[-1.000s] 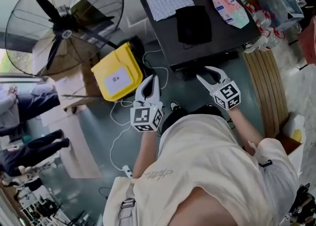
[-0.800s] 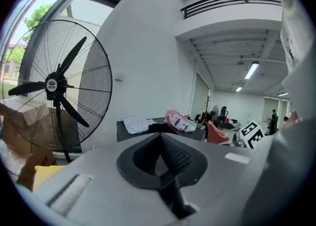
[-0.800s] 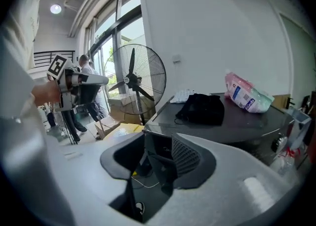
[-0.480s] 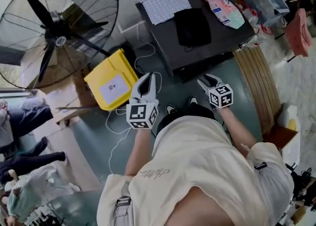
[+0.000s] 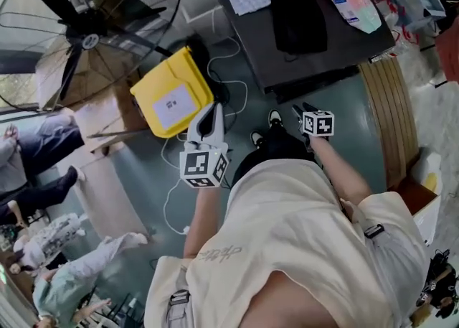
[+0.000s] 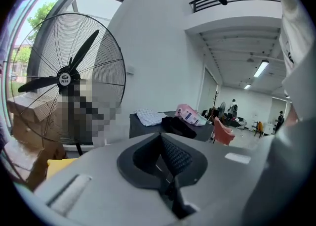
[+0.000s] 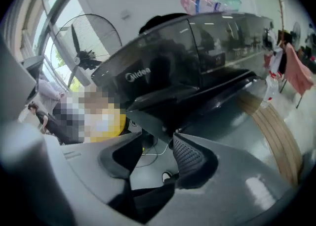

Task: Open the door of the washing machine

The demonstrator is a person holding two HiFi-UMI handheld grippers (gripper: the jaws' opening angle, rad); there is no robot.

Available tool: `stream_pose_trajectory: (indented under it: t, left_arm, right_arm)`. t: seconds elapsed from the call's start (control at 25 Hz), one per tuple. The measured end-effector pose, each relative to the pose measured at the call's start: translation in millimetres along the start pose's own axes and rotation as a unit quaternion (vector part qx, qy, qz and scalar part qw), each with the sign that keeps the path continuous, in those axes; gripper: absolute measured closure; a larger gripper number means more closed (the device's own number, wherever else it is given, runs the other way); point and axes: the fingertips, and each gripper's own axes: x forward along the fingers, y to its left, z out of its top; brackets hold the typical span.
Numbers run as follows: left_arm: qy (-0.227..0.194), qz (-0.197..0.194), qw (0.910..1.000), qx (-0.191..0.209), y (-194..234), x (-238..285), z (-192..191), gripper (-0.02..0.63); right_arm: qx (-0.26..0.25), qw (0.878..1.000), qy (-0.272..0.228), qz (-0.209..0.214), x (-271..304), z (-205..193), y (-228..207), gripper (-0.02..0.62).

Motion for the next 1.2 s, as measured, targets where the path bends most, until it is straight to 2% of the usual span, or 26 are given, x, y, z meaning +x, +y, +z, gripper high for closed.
stream_pose_trajectory:
  t: [0.12,0.52,0.8,1.2]
  left_arm:
    - [0.010,0.013,0.9999,0.002,6,-4,-3,0.589]
    - [0.029,0.019,0.9993,-0.013,3,1,-9,0.589]
    - [0.045,0.045,0.9980,-0.006,17,-5,-11,0.589]
    - [0.058,0.063,0.9963,-0.011,25,-1,-11,0.589]
  right_arm:
    - [0.055,0.998,0.019,-0.021,18,-10,-15,0.399]
    - [0.149,0.985,0.059,-0.062,68,-34,-30,0.388]
    - [0.172,0.978,0.067,-0.093,94,-29,-38,0.376]
    - [0.236,0.955,0.068,-0.165,109,-30,-60,0.382]
